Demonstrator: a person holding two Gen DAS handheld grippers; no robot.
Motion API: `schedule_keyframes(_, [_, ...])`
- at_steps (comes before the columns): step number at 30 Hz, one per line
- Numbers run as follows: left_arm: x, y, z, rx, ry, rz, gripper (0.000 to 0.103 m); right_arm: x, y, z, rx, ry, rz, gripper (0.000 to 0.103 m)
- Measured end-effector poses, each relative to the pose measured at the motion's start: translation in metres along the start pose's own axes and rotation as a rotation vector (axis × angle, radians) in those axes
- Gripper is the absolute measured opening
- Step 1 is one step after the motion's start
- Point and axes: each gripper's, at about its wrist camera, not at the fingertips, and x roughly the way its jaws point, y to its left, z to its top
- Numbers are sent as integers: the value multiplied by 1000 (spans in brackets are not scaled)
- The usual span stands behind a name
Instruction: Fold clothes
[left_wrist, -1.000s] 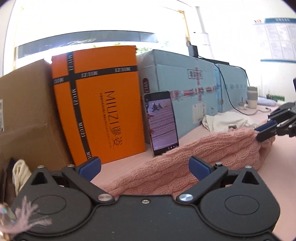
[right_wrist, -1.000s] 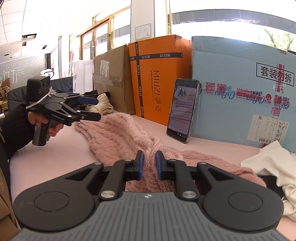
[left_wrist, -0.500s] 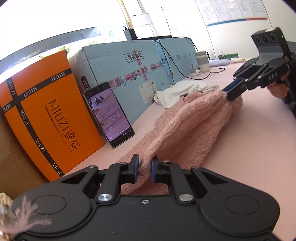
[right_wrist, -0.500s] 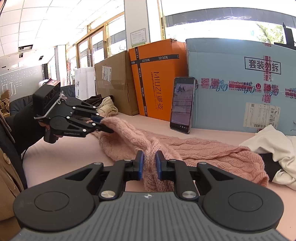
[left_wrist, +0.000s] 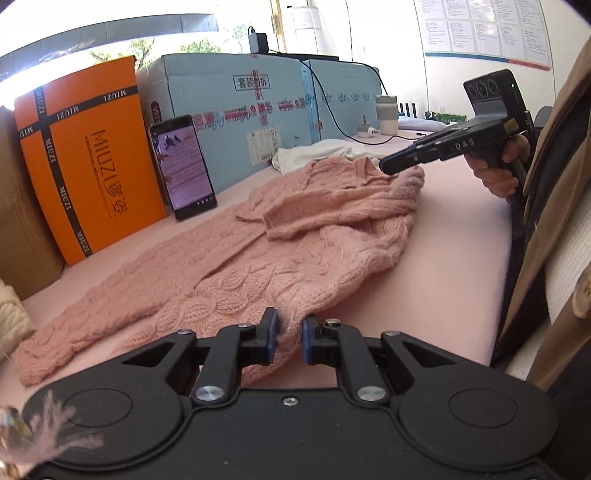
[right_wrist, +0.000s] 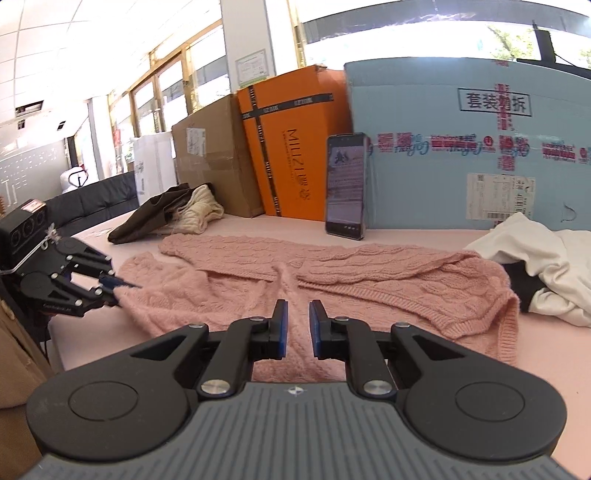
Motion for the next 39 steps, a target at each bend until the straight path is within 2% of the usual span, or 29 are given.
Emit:
schedule_keyframes(1, [-1, 0, -2, -8, 11, -4, 17, -1, -4, -1, 19, -3, -35, 21])
schedule_keyframes(2, [-1, 0, -4, -17, 22, -7, 17, -2, -8, -1, 39, -3, -78, 31])
schedule_keyframes(6, [-20, 11, -4, -82, -58, -15, 20, -7, -24, -6, 140, -19, -263, 69])
schedule_keyframes(8, [-36, 27, -4, -167, -144, 37, 29, -10, -34, -8, 221, -46, -350, 73])
schedule_keyframes(9, [-43, 36, -5, -216, -177, 83, 41, -11, -40, -10, 271, -52, -386, 73])
schedule_keyframes(10, [-50, 48, -6, -289, -201, 168, 56, -11, -45, -12, 317, -50, -415, 73])
schedule_keyframes(12, [-56, 74, -11, -446, -195, 379, 70, -9, -52, -16, 387, -29, -454, 73])
schedule_keyframes(14, [-55, 95, -18, -573, -138, 533, 71, -4, -53, -17, 406, -10, -458, 73])
schedule_keyframes(17, [-40, 112, -29, -640, 17, 677, 71, 4, -50, -17, 411, 12, -469, 69])
schedule_keyframes(19, [-34, 114, -35, -649, 55, 674, 65, 10, -48, -16, 417, 28, -487, 60])
schedule_keyframes(20, [-31, 113, -37, -656, 65, 664, 56, 11, -49, -17, 439, 30, -492, 55])
schedule_keyframes(21, [-29, 113, -40, -665, 72, 652, 38, 11, -50, -17, 462, 33, -498, 50])
schedule_keyframes(22, [-28, 111, -40, -660, 69, 654, 29, 12, -51, -17, 482, 32, -505, 46])
schedule_keyframes(24, [-30, 107, -39, -661, 42, 634, 16, 9, -53, -16, 509, 25, -518, 22])
schedule_keyframes(25, [-32, 103, -36, -649, 28, 641, 15, 7, -53, -16, 520, 19, -522, 12])
schedule_keyframes(26, [-34, 100, -34, -632, 15, 654, 15, 6, -54, -15, 531, 12, -527, 10])
schedule_keyframes(30, [-54, 94, -26, -611, -28, 720, 14, -10, -49, -5, 515, -53, -591, 9])
schedule_keyframes(33, [-57, 92, -32, -600, 25, 737, 14, -17, -49, 0, 501, -49, -631, 9])
schedule_keyframes(35, [-53, 92, -40, -604, 76, 744, 15, -11, -51, -3, 482, 4, -660, 9])
schedule_keyframes(37, [-47, 94, -47, -615, 119, 767, 21, -4, -54, -7, 476, 52, -668, 9])
schedule_keyframes(38, [-48, 95, -47, -625, 115, 775, 24, -2, -54, -8, 469, 65, -666, 10])
schedule_keyframes(39, [-51, 95, -44, -622, 99, 794, 33, -2, -53, -7, 456, 56, -665, 14])
